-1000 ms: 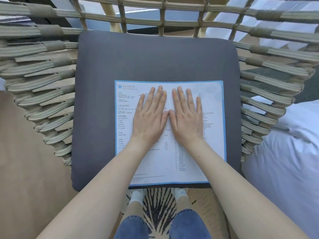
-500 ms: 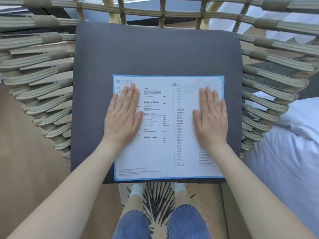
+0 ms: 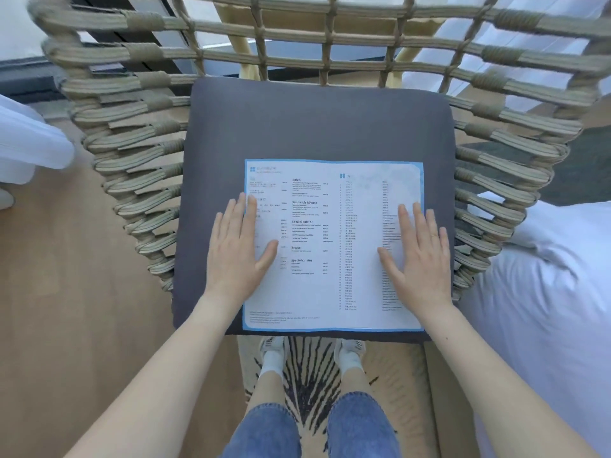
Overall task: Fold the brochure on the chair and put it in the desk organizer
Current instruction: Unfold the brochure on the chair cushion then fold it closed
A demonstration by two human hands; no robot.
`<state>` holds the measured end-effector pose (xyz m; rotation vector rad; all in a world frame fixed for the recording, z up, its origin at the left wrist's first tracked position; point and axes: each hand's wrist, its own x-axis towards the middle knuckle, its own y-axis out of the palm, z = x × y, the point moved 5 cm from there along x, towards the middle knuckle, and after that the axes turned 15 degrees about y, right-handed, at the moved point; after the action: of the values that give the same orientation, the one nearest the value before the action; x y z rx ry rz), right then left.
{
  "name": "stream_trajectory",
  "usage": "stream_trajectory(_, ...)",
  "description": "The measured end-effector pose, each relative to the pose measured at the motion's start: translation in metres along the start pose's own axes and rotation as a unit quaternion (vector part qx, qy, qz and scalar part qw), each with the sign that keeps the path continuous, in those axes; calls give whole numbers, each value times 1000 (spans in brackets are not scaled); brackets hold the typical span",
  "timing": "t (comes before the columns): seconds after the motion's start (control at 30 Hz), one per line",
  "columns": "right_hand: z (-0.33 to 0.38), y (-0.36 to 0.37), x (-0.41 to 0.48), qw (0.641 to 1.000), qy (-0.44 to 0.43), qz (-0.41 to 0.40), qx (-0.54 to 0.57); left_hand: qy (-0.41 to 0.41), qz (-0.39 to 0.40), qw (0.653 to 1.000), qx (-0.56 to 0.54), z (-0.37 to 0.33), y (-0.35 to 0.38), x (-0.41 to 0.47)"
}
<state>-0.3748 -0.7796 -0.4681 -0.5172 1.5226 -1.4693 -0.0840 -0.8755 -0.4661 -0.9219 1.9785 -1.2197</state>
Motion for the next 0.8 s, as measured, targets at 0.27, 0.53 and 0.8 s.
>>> stream_trajectory(0.27, -38, 15, -48, 995, 64, 78, 0, -114, -29, 990, -73, 0, 9, -58)
stream_trajectory(0.53, -34, 28, -48, 993, 85, 81, 16, -199, -124, 952, -197, -7, 20, -45)
stream_trajectory(0.8, -33, 27, -48, 992, 90, 82, 24, -250, -142, 880, -377, 1, 12, -38)
